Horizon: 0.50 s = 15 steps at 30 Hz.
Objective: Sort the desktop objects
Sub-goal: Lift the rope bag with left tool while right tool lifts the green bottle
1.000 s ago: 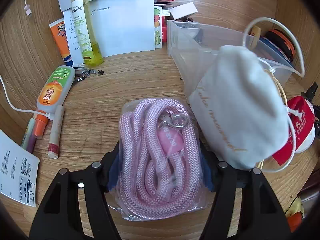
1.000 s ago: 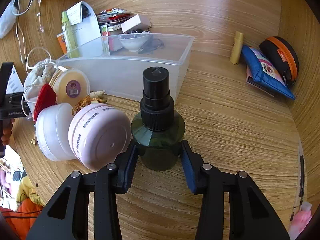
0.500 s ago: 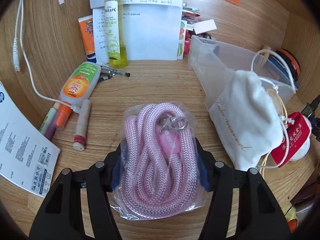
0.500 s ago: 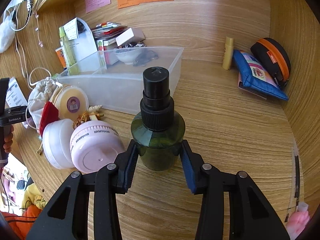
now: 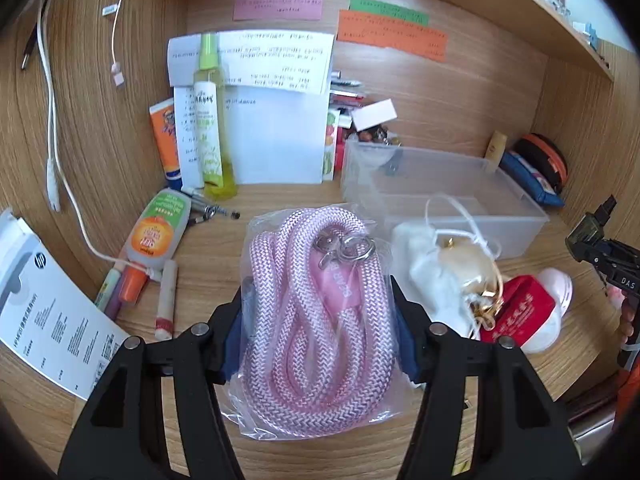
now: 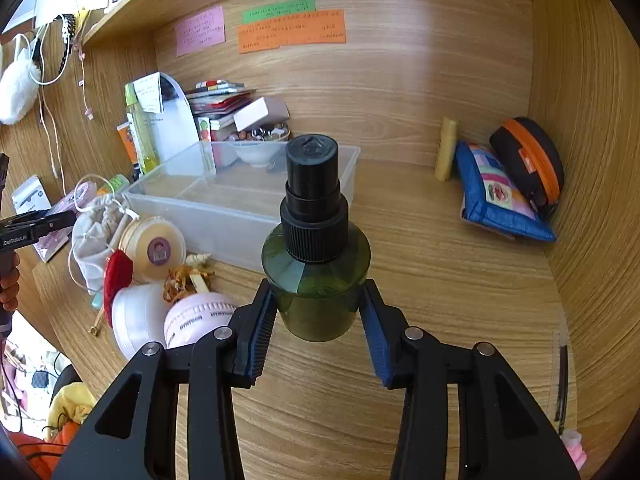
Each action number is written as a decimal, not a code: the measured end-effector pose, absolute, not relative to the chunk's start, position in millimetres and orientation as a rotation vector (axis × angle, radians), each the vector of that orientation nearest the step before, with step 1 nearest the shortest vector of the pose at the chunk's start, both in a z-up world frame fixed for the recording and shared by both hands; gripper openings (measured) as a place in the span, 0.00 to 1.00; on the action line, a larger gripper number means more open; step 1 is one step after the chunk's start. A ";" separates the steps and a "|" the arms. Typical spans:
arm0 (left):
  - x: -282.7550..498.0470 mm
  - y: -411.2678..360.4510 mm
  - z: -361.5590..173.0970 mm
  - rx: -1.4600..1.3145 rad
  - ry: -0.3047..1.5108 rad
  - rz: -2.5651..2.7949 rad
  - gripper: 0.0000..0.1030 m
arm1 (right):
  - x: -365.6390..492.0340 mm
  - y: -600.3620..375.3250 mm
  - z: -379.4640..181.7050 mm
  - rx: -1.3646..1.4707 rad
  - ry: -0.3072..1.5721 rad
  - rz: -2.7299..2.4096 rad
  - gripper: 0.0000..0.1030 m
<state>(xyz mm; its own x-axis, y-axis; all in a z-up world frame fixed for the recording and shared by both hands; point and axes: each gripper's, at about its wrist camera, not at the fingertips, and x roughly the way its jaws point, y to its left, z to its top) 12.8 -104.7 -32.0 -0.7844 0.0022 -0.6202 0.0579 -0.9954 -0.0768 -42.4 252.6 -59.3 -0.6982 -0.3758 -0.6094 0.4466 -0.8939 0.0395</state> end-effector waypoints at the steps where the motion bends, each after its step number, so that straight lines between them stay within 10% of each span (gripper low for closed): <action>1: 12.1 -102.8 -29.5 1.016 0.143 -2.942 0.58 | -42.4 252.1 -56.4 0.868 0.155 -2.542 0.37; 15: -8.6 -91.4 8.5 0.902 0.174 -3.015 0.58 | -59.1 243.5 -16.9 0.739 0.118 -2.546 0.37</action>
